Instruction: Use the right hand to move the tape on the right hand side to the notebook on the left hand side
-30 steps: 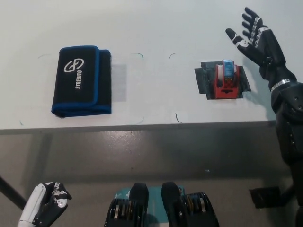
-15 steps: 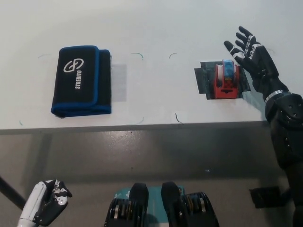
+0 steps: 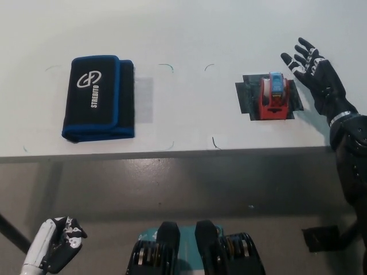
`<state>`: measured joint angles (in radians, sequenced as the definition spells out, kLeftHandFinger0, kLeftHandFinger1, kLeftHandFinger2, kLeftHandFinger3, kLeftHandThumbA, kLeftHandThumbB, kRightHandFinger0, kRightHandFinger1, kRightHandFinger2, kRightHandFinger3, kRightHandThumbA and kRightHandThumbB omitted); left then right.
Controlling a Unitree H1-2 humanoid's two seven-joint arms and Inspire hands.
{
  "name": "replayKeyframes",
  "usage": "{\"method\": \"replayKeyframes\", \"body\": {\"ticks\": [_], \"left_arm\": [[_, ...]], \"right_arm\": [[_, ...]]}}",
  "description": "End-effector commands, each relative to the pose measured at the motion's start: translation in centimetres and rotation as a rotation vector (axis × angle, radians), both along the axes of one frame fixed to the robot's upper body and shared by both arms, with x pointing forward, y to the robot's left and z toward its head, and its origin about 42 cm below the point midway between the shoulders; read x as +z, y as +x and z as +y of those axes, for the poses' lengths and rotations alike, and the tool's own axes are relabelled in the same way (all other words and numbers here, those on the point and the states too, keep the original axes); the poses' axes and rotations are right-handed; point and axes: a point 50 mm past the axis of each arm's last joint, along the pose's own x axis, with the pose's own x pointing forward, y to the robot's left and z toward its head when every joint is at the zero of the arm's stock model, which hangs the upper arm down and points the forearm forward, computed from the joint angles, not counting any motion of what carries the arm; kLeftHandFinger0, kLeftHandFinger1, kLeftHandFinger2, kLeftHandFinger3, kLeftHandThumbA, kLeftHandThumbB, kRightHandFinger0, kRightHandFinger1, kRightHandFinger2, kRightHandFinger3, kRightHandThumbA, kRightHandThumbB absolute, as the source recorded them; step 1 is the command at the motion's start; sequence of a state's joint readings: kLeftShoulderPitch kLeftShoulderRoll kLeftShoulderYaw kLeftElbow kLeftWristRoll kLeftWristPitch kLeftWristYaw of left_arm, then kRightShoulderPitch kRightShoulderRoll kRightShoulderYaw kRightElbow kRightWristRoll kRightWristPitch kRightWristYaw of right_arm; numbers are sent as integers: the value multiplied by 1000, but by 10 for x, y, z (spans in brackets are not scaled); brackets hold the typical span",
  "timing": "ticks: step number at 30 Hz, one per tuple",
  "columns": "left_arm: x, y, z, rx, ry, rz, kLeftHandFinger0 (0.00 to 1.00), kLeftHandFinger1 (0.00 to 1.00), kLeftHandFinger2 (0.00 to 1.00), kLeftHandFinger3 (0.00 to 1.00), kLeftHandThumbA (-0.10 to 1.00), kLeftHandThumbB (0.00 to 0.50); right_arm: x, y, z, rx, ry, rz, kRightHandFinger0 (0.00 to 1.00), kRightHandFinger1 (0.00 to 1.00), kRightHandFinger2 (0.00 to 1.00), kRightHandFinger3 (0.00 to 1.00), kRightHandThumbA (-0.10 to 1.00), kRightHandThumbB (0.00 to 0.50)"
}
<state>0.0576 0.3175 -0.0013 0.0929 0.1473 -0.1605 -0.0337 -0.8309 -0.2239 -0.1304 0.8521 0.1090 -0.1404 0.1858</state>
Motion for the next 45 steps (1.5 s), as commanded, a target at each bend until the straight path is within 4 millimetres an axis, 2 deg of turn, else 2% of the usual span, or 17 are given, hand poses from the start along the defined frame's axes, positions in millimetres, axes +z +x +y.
{"method": "replayKeyframes", "body": {"ticks": [1,2,5,8,9,13,15,17,22,26,31,34,36,38,40,44,45], "left_arm": [[15,5,-1,-16,12,-64,204,147,186,414,141,0],[15,5,-1,-17,11,-64,205,147,186,414,144,0],[16,6,-2,-19,4,-69,213,151,185,416,134,0],[18,9,-3,-18,8,-79,211,153,195,421,134,1],[19,10,-3,-19,11,-81,211,155,197,421,143,0],[22,10,-4,-22,16,-85,214,153,191,416,168,0],[24,13,-3,-23,27,-83,214,156,193,415,222,0],[24,12,-3,-24,29,-84,217,158,194,414,224,0],[24,11,-3,-24,12,-89,225,159,193,416,193,0],[27,14,-2,-23,27,-92,226,164,196,415,195,0],[29,15,0,-20,30,-97,220,159,189,412,201,2],[29,15,0,-21,31,-99,220,158,189,416,207,0],[29,15,-1,-22,28,-100,223,161,191,418,208,2],[29,16,-1,-24,22,-104,225,161,192,418,205,0],[28,17,-1,-27,22,-111,219,158,187,415,189,0],[30,19,-4,-33,35,-106,217,161,194,420,172,0],[30,20,-4,-34,32,-107,216,159,192,420,170,0]], "right_arm": [[35,10,4,26,-7,-124,1000,1000,1000,1000,844,435],[31,9,6,25,-19,-111,1000,1000,1000,1000,866,463],[19,8,11,39,-9,-88,1000,1000,1000,1000,850,486],[1,5,22,70,0,-65,1000,1000,1000,1000,824,421],[-6,4,27,73,17,-51,1000,1000,1000,1000,804,412],[-19,1,33,83,13,-28,1000,1000,1000,1000,822,430],[-29,-1,37,99,34,-11,1000,1000,1000,1000,789,399],[-34,-3,39,106,40,-2,1000,1000,1000,1000,785,380],[-43,-5,41,107,32,16,1000,1000,1000,1000,817,373],[-42,-5,41,109,38,12,1000,1000,1000,1000,809,344],[-40,-3,47,109,20,13,1000,1000,1000,1000,857,356],[-40,-2,57,120,41,16,1000,1000,1000,1000,840,356],[-39,-1,66,124,43,18,1000,1000,1000,1000,833,386],[-35,0,75,135,44,16,1000,1000,1000,1000,831,383],[-30,2,95,174,48,3,1000,1000,1000,1000,837,380],[-25,3,113,203,35,-10,1000,1000,1000,1000,854,362],[-23,4,124,218,44,-12,1000,1000,1000,1000,830,380]]}}
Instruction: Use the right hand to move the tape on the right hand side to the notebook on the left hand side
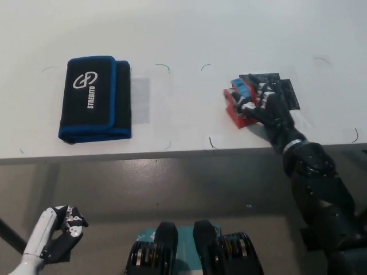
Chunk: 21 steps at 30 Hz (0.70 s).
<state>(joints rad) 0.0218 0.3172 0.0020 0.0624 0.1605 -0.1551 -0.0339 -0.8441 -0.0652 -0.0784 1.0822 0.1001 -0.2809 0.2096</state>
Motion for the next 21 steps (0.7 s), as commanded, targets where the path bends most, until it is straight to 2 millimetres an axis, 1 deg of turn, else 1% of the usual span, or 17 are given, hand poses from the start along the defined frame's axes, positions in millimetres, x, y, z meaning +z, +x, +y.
{"method": "replayKeyframes", "body": {"ticks": [1,2,3,4,6,9,11,14,15,17,18,19,20,21], "left_arm": [[13,7,0,-19,19,-44,213,155,187,416,176,0],[14,7,0,-19,20,-43,212,154,185,415,176,0],[14,7,0,-20,21,-43,212,153,183,415,176,0],[16,7,0,-23,30,-44,210,152,183,416,176,0],[17,7,1,-22,25,-41,211,153,184,414,172,0],[17,7,2,-26,31,-37,214,155,186,413,170,0],[17,7,2,-29,29,-36,218,155,186,412,155,0],[19,7,3,-32,30,-33,221,159,191,418,142,0],[19,7,3,-32,23,-36,219,159,194,415,128,0],[19,7,3,-32,25,-36,218,155,188,416,128,0],[19,8,3,-35,30,-38,217,153,186,416,129,0],[20,8,3,-38,32,-42,216,153,187,416,129,0],[20,8,3,-38,29,-42,215,153,193,421,111,0],[20,8,3,-39,30,-44,214,153,193,420,110,0]], "right_arm": [[42,17,38,66,1,-125,1000,1000,1000,1000,830,391],[44,18,44,70,4,-124,1000,1000,1000,1000,831,407],[43,18,44,70,5,-124,1000,1000,1000,1000,831,408],[44,17,50,84,17,-126,1000,1000,1000,1000,835,399],[42,16,55,91,26,-121,1000,1000,1000,1000,845,408],[39,15,58,90,39,-114,1000,1000,1000,1000,847,426],[39,14,62,96,44,-115,1000,1000,1000,1000,859,421],[37,13,66,96,49,-112,1000,1000,1000,1000,874,431],[37,12,72,101,43,-113,1000,1000,1000,1000,909,455],[37,11,75,104,46,-113,1000,1000,1000,1000,920,459],[38,10,81,114,64,-111,1000,1000,1000,1000,907,447],[38,9,83,120,79,-108,1000,1000,1000,1000,901,445],[39,8,92,138,82,-106,1000,1000,1000,1000,890,446],[40,8,96,144,85,-108,1000,1000,1000,1000,875,455]]}}
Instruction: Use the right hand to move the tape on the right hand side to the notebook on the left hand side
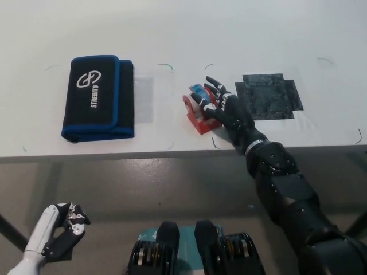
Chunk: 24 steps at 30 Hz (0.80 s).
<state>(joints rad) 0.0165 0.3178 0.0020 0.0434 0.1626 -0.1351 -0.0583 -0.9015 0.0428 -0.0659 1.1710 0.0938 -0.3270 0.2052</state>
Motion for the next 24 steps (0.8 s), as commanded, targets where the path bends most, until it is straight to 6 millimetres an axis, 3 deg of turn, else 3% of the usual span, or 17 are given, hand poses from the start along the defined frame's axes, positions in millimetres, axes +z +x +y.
{"method": "replayKeyframes", "body": {"ticks": [1,5,10,13,19,23,24], "left_arm": [[16,6,5,-19,25,-52,211,149,186,418,110,0],[18,8,4,-22,37,-57,210,150,191,420,188,0],[20,7,5,-23,22,-52,215,151,187,417,177,0],[21,8,4,-25,25,-54,216,152,186,417,175,0],[22,8,4,-24,23,-55,214,151,188,417,162,0],[22,8,6,-23,27,-57,215,151,187,417,159,0],[22,8,6,-24,26,-59,215,150,186,416,160,0]], "right_arm": [[39,11,33,50,48,-113,1000,1000,1000,1000,864,463],[47,8,55,84,53,-128,1000,1000,1000,1000,844,458],[55,5,75,127,45,-153,1000,1000,1000,1000,857,449],[56,4,78,146,70,-152,1000,1000,1000,1000,843,423],[52,5,75,138,37,-151,1000,1000,1000,1000,861,439],[44,6,67,108,26,-126,1000,1000,1000,1000,870,481],[42,6,65,103,25,-119,1000,1000,1000,1000,881,468]]}}
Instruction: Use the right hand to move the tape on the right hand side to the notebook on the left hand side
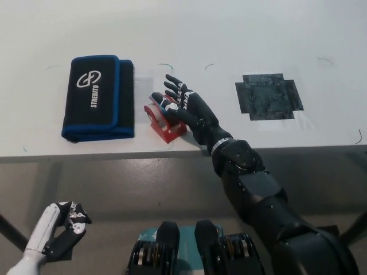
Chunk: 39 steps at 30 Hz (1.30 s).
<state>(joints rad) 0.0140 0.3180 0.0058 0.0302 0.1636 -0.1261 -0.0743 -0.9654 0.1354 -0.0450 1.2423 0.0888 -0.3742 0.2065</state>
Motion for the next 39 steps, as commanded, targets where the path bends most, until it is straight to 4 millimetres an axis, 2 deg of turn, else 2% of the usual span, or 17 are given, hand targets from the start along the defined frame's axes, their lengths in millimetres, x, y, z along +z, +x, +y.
{"method": "replayKeyframes", "body": {"ticks": [1,2,5,8,11,14,16,17,19,21,23,25,28,31,32,33,39], "left_arm": [[18,8,6,-14,24,-61,215,150,185,416,161,0],[18,8,6,-15,24,-62,215,151,186,416,165,0],[17,8,6,-15,28,-63,211,147,181,417,154,0],[19,7,6,-8,31,-61,216,153,190,423,147,0],[19,7,6,-8,29,-56,213,150,186,423,144,0],[19,5,10,0,31,-51,218,155,191,422,123,0],[20,5,12,5,33,-47,221,157,195,422,127,0],[20,5,12,5,35,-48,220,158,199,421,156,0],[19,7,10,2,34,-58,216,153,190,420,149,0],[18,7,10,-1,31,-67,214,151,188,419,163,0],[19,10,9,-2,33,-66,216,153,190,425,185,0],[21,13,8,-4,35,-70,215,152,188,427,192,0],[23,14,9,-4,42,-72,210,150,189,424,220,0],[26,16,12,2,42,-67,219,155,194,424,221,0],[26,16,12,5,44,-65,225,162,204,426,210,0],[26,16,12,5,44,-65,225,162,205,426,208,0],[33,29,11,1,45,-92,226,164,210,432,218,0]], "right_arm": [[27,12,1,-6,2,-84,1000,1000,1000,1000,870,494],[25,13,-2,-12,1,-81,1000,1000,1000,1000,867,500],[22,15,-19,-30,6,-87,1000,1000,1000,1000,856,445],[27,19,-28,-42,-8,-113,1000,1000,1000,1000,883,452],[47,24,-51,-70,-35,-226,1000,1000,1000,1000,938,487],[71,22,-69,-62,-66,-312,1000,1000,1000,1000,963,468],[83,17,-75,-47,-58,-334,1000,1000,1000,1000,933,457],[92,11,-84,-49,-52,-369,1000,1000,1000,1000,872,467],[108,-4,-103,-59,-100,-439,1000,1000,1000,1000,882,474],[115,-18,-115,-75,-162,-506,1000,1000,1000,1000,921,440],[119,-33,-131,-62,-173,-554,1000,1000,1000,1000,878,395],[119,-41,-141,-49,-166,-557,1000,1000,1000,1000,840,411],[92,-72,-171,-52,-210,-531,1000,1000,1000,1000,832,450],[72,-91,-186,-67,-231,-502,1000,1000,1000,1000,824,433],[54,-111,-201,-88,-257,-480,1000,1000,1000,1000,833,430],[54,-112,-201,-87,-258,-479,1000,1000,1000,1000,834,430],[27,-153,-225,-120,-287,-443,1000,1000,1000,1000,851,358]]}}
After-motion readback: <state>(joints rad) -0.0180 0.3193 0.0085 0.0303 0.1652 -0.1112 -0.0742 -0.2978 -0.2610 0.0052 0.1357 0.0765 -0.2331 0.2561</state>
